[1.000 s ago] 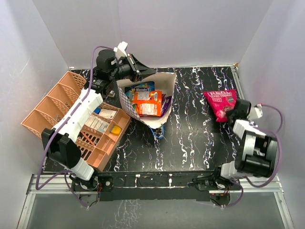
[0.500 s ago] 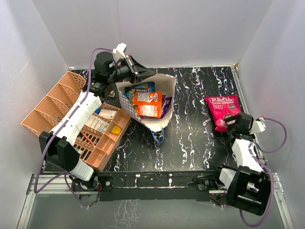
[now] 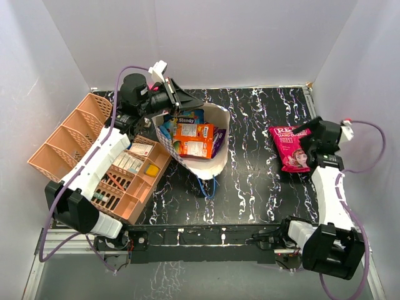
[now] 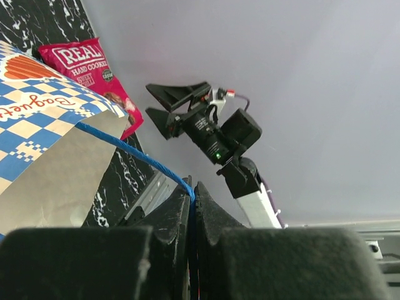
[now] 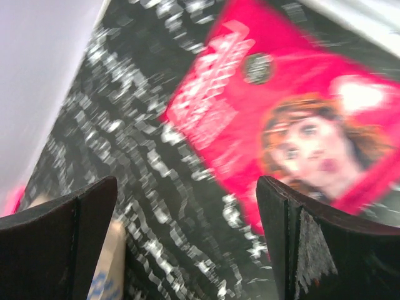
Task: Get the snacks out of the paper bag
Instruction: Place the snack at the center of the board, then pick up the snack from the paper bag.
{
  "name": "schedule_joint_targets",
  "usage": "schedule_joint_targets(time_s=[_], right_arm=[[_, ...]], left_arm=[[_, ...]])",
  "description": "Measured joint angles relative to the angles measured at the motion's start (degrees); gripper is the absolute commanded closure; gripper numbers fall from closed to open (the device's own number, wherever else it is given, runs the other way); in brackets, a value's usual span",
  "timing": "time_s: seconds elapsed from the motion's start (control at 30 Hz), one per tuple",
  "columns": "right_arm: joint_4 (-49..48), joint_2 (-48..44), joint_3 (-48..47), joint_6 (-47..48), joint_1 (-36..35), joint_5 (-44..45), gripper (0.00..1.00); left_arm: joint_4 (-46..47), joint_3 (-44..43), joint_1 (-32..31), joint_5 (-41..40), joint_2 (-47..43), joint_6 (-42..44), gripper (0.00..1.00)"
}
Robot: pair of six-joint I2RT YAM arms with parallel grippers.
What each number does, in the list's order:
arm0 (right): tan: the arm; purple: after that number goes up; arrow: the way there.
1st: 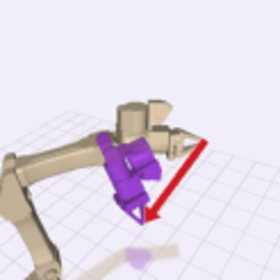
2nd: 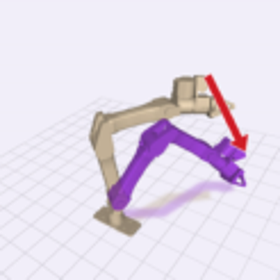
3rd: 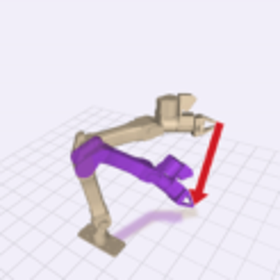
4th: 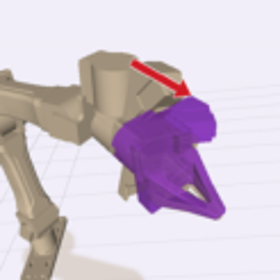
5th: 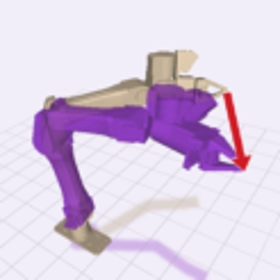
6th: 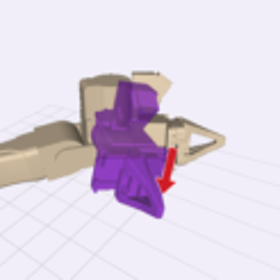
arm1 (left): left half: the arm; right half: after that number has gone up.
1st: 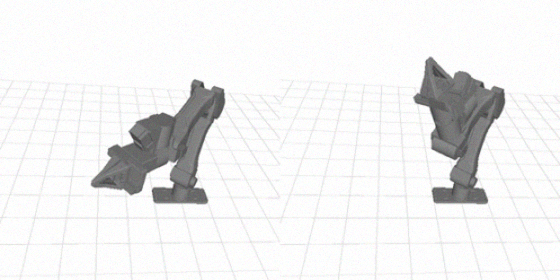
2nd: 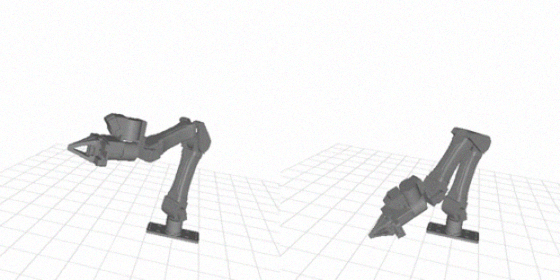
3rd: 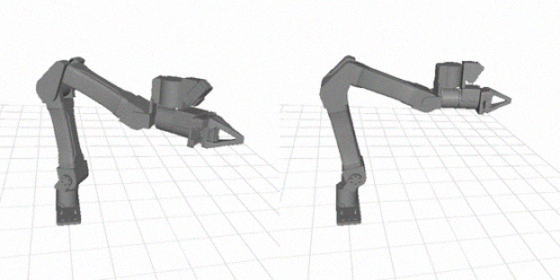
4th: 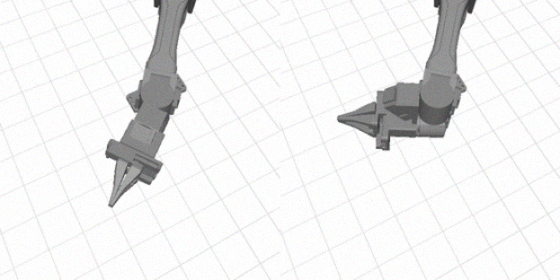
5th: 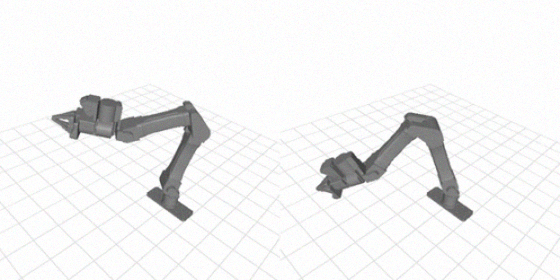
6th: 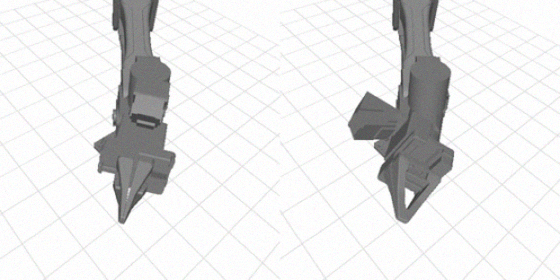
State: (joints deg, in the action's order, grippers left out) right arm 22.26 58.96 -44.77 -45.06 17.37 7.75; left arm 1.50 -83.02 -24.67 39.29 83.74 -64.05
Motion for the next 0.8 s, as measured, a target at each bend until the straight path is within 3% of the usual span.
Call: schedule_joint_targets(time_s=[0.13,0.23,0.4,0.47,0.57,0.8], right_arm=[[-2.9,1.2,-3.7,3.1,-11.1,-6.1,0.02],[-5.6,4.2,-8.0,6.8,-26.1,-8.7,0.02],[-11.3,4.9,-11.7,12.2,-52.0,-5.8,0.02],[-13.2,4.5,-12.0,13.6,-57.7,-4.2,0.02],[-16.4,4.0,-12.2,15.3,-63.0,-1.6,0.03],[-20.0,8.2,-14.3,18.2,-67.8,0.4,0.13]], left_arm=[[1.0,2.9,-0.7,0.2,-2.0,0.1,1.00],[1.4,3.4,-0.7,0.2,-2.2,0.3,1.00],[1.4,4.1,-0.7,-0.1,-2.8,0.6,1.00],[1.2,4.4,-0.7,-0.3,-3.3,0.7,1.00],[1.2,4.4,-0.7,-0.6,-3.6,0.9,1.00],[1.0,4.4,-0.7,-0.8,-3.6,1.0,1.00]])
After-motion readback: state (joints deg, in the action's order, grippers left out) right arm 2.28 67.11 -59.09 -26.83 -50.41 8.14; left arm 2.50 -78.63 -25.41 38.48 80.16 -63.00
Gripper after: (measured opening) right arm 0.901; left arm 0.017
